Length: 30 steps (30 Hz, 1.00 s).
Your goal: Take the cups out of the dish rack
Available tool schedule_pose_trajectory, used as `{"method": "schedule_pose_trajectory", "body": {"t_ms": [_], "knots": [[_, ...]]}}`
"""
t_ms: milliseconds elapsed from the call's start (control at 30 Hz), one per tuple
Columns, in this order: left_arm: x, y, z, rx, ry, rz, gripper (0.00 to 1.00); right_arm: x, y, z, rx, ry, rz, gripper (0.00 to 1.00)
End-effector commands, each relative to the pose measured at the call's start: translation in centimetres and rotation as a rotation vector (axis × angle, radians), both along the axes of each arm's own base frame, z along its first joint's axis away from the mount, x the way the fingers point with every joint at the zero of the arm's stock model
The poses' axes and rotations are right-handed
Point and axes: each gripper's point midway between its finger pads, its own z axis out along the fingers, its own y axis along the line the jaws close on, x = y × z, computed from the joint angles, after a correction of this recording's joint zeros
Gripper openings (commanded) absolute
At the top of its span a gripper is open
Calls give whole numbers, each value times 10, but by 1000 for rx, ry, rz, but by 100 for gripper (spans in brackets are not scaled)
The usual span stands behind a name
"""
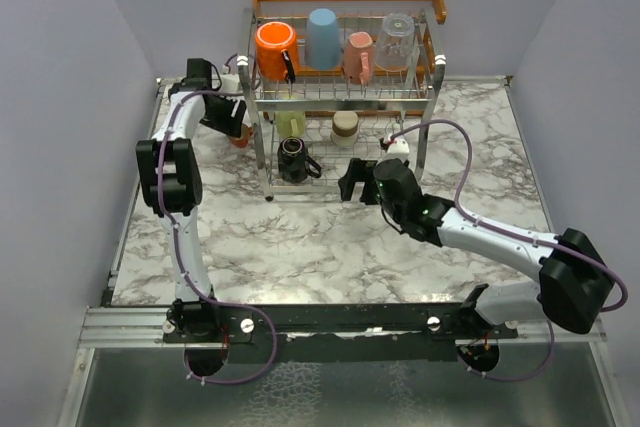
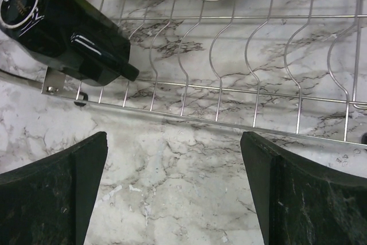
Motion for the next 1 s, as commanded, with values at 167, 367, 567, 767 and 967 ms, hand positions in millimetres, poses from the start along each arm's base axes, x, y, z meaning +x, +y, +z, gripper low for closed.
{"method": "schedule_pose_trajectory", "body": {"t_ms": [167,367,567,767,967], "knots": [[-41,13,117,-125,-219,-28,93,57,-8,25,-88,-133,-226,100],[-124,34,105,-129,-218,-89,97,98,-8,16,-181,-221,-295,100],[-189,16,92,-159,-215,-164,97,133,-14,1,-230,-278,-333,100],[-213,0,94,-208,-216,-197,97,153,-3,10,-231,-396,-295,100],[-230,-1,84,-188,-189,-226,97,171,6,9,-232,-425,-288,100]]}}
